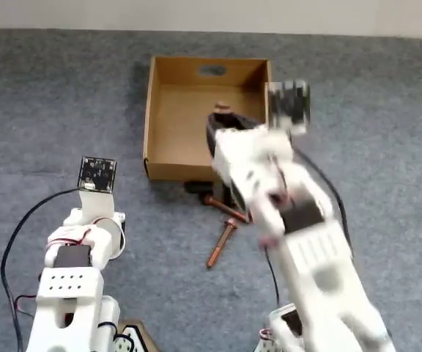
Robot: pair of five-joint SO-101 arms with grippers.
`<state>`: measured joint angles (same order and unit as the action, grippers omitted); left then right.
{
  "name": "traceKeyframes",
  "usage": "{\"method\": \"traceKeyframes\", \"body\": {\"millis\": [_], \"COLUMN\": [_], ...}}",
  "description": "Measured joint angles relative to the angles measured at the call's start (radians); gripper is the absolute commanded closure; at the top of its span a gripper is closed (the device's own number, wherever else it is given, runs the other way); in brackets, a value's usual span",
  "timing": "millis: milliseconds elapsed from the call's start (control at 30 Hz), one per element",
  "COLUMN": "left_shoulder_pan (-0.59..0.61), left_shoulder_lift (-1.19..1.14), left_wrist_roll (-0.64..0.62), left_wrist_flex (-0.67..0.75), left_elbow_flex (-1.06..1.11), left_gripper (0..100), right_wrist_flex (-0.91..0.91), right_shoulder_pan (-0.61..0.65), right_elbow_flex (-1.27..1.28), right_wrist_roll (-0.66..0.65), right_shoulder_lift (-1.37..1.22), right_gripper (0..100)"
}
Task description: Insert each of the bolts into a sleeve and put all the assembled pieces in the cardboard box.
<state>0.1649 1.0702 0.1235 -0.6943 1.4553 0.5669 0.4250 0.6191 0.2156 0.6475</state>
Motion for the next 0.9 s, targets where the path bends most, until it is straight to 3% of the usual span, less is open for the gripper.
{"method": "traceKeyframes", "body": {"millis": [233,633,900], "left_shoulder_pan": [-0.021,-0.028,-0.028], "left_shoulder_lift": [0.000,0.000,0.000], "left_wrist_roll": [0.008,0.006,0.006], "left_wrist_flex": [0.000,0.000,0.000], "left_elbow_flex": [0.044,0.051,0.051], "left_gripper": [96,96,96], "right_wrist_flex": [0.000,0.009,0.226], "right_shoulder_pan": [-0.072,-0.095,-0.092], "right_elbow_flex": [-0.222,-0.517,-0.671], "right_wrist_roll": [0.018,0.018,-0.060], "right_shoulder_lift": [-0.457,-0.882,-1.000], "right_gripper": [99.3,99.3,99.3]}}
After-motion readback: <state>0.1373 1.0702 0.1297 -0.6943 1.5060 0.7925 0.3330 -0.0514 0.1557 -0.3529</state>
